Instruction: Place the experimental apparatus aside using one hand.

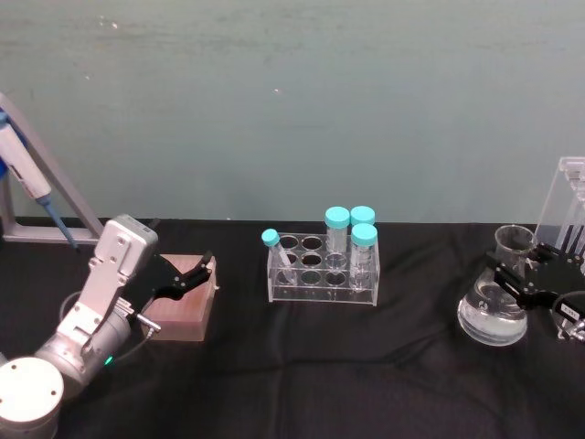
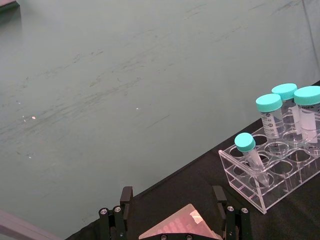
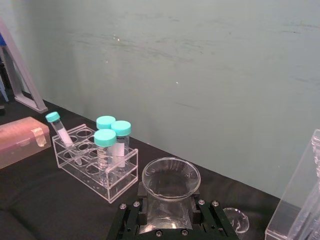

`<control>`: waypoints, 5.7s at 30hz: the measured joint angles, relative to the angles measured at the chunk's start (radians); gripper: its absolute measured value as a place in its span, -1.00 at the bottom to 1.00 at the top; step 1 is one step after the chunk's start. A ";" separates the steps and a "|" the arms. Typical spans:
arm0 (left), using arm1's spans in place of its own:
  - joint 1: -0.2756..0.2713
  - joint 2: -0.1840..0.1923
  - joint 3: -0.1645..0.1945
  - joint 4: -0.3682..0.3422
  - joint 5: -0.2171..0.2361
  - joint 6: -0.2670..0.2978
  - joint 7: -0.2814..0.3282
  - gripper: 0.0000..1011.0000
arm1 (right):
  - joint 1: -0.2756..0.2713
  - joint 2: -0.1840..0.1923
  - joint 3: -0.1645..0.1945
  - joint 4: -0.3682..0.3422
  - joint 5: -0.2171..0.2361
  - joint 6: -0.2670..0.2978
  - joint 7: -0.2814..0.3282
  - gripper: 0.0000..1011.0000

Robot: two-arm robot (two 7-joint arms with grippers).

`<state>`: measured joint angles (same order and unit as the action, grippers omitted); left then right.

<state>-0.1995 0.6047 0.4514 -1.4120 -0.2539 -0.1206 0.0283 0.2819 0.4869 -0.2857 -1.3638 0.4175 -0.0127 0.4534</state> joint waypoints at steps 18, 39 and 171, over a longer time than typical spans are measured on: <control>0.000 0.000 0.000 0.000 0.000 0.000 0.000 0.98 | -0.009 -0.009 0.028 0.019 -0.015 0.010 -0.017 -0.09; 0.000 0.000 0.000 0.000 0.000 0.000 0.000 0.98 | -0.014 -0.020 0.043 0.039 -0.031 0.019 -0.025 -0.09; 0.000 0.000 0.000 0.000 0.000 0.000 0.000 0.98 | 0.068 -0.071 0.033 0.166 -0.057 0.003 -0.002 0.98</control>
<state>-0.1996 0.6047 0.4514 -1.4120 -0.2539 -0.1205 0.0283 0.3502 0.4163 -0.2529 -1.1979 0.3604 -0.0099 0.4516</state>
